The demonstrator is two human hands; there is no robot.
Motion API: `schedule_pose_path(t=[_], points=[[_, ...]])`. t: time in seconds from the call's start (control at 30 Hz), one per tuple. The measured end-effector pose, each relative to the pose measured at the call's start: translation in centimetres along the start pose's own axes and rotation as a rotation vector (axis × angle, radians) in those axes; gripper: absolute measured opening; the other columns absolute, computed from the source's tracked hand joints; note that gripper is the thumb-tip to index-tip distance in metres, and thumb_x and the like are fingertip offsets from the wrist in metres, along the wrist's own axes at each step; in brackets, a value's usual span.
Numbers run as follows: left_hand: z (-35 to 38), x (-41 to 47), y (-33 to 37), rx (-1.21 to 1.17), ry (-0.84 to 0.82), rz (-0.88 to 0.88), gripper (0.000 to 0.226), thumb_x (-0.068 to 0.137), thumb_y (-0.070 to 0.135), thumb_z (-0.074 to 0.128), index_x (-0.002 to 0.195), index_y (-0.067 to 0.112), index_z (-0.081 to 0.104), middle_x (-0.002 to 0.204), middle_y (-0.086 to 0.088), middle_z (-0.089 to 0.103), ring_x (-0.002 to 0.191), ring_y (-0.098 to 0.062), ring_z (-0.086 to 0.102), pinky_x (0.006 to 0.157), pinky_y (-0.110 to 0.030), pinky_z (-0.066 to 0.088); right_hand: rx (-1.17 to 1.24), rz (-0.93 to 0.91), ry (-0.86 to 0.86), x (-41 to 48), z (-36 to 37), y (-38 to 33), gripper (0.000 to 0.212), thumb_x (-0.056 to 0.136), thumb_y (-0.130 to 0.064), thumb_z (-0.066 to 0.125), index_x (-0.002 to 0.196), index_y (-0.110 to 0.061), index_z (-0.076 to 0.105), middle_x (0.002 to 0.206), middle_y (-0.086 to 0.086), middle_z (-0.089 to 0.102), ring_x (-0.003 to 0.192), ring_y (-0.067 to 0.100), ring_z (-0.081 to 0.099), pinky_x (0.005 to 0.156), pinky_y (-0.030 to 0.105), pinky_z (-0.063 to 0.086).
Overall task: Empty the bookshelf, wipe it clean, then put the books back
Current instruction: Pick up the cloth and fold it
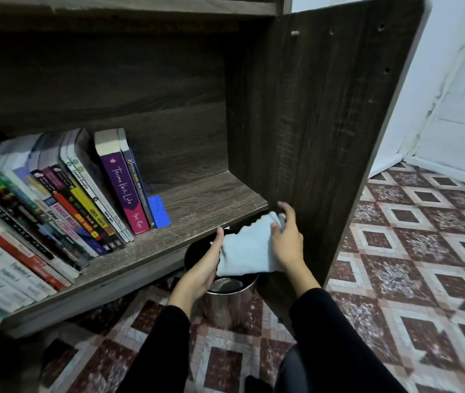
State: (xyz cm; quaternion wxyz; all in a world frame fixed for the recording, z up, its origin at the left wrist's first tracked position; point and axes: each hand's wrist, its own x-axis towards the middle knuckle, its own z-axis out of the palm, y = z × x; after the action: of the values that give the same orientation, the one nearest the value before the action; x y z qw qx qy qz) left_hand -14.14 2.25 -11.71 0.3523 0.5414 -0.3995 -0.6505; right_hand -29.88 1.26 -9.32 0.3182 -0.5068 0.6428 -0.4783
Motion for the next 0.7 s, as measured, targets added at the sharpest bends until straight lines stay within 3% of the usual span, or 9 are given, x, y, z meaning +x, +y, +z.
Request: schedule_pose_path(t=[0.07, 0.13, 0.2, 0.27, 0.33, 0.43, 0.53, 0.63, 0.7], points=[[0.5, 0.0, 0.5, -0.092, 0.009, 0.021, 0.052, 0.095, 0.058, 0.031, 0.114, 0.02, 0.061, 0.107, 0.0, 0.068, 0.081, -0.006, 0.068, 0.056, -0.019, 0.052, -0.076, 0.147, -0.003, 0.2, -0.2, 0.4, 0.026, 0.1, -0.014, 0.037, 0.124, -0.023, 0.04, 0.102, 0.007, 0.054, 0.092, 0.024, 0.051, 0.082, 0.038, 0.041], [1.2, -0.3, 0.7, -0.054, 0.061, 0.059, 0.041, 0.095, 0.045, 0.046, 0.116, 0.014, 0.063, 0.106, -0.004, 0.069, 0.084, -0.013, 0.068, 0.063, -0.022, 0.052, -0.121, 0.244, -0.059, 0.2, -0.7, 0.3, 0.009, 0.097, -0.019, 0.042, 0.105, -0.016, 0.045, 0.096, 0.007, 0.055, 0.09, 0.026, 0.053, 0.077, 0.035, 0.041], [1.4, 0.0, 0.4, 0.105, 0.171, 0.141, 0.036, 0.094, 0.028, 0.056, 0.123, 0.007, 0.057, 0.113, -0.007, 0.067, 0.093, -0.016, 0.064, 0.072, -0.023, 0.05, -0.055, 0.295, -0.137, 0.1, -1.3, 0.1, 0.006, 0.089, -0.02, 0.054, 0.09, -0.015, 0.05, 0.095, 0.004, 0.058, 0.09, 0.022, 0.054, 0.077, 0.033, 0.043], [1.6, -0.6, 0.7, 0.164, 0.231, 0.281, 0.045, 0.091, 0.019, 0.061, 0.132, 0.015, 0.043, 0.123, -0.003, 0.059, 0.1, -0.018, 0.061, 0.077, -0.023, 0.049, 0.024, 0.253, -0.18, -0.4, -2.4, -0.6, 0.008, 0.084, -0.015, 0.058, 0.078, -0.018, 0.054, 0.092, 0.001, 0.06, 0.092, 0.019, 0.055, 0.077, 0.031, 0.044], [2.0, -2.1, 2.2, 0.2, 0.22, 0.439, 0.06, 0.088, 0.018, 0.065, 0.134, 0.035, 0.029, 0.126, 0.006, 0.049, 0.105, -0.019, 0.058, 0.083, -0.026, 0.05, 0.051, 0.162, -0.171, -0.8, -3.8, -1.6, 0.015, 0.082, -0.008, 0.056, 0.078, -0.022, 0.058, 0.098, 0.003, 0.061, 0.098, 0.021, 0.056, 0.081, 0.03, 0.044], [2.6, -4.3, 5.8, 0.339, 0.161, 0.737, 0.049, 0.087, 0.015, 0.062, 0.12, 0.046, 0.042, 0.126, 0.013, 0.05, 0.109, -0.015, 0.055, 0.092, -0.032, 0.048, 0.04, -0.054, -0.096, -1.2, -6.1, -4.8, 0.025, 0.082, -0.001, 0.055, 0.093, -0.022, 0.064, 0.114, 0.004, 0.056, 0.106, 0.019, 0.052, 0.085, 0.025, 0.04], [3.5, -6.9, 10.9, 0.42, 0.112, 0.935, 0.031, 0.088, 0.02, 0.056, 0.107, 0.044, 0.056, 0.126, 0.016, 0.055, 0.115, 0.002, 0.051, 0.096, -0.014, 0.039, 0.062, -0.364, 0.004, -1.5, -8.6, -9.3, 0.029, 0.085, 0.0, 0.057, 0.105, -0.018, 0.065, 0.114, -0.002, 0.051, 0.102, 0.005, 0.047, 0.082, 0.006, 0.035], [3.7, -9.4, 16.3, 0.513, 0.155, 1.029, 0.035, 0.095, 0.015, 0.054, 0.117, 0.042, 0.052, 0.129, 0.014, 0.051, 0.106, 0.02, 0.046, 0.083, 0.002, 0.033, 0.097, -0.623, 0.04, -1.6, -10.7, -14.2, 0.027, 0.089, -0.004, 0.056, 0.112, -0.017, 0.063, 0.117, -0.005, 0.045, 0.1, -0.013, 0.043, 0.079, -0.005, 0.028], [3.6, -11.0, 20.0, 0.587, 0.248, 1.12, 0.042, 0.095, 0.015, 0.053, 0.129, 0.04, 0.046, 0.131, 0.012, 0.048, 0.107, 0.019, 0.045, 0.079, 0.006, 0.031, 0.106, -0.771, 0.046, -0.5, -11.5, -17.8, 0.029, 0.091, -0.007, 0.056, 0.118, -0.017, 0.061, 0.123, -0.003, 0.043, 0.102, -0.026, 0.035, 0.081, -0.007, 0.025]])
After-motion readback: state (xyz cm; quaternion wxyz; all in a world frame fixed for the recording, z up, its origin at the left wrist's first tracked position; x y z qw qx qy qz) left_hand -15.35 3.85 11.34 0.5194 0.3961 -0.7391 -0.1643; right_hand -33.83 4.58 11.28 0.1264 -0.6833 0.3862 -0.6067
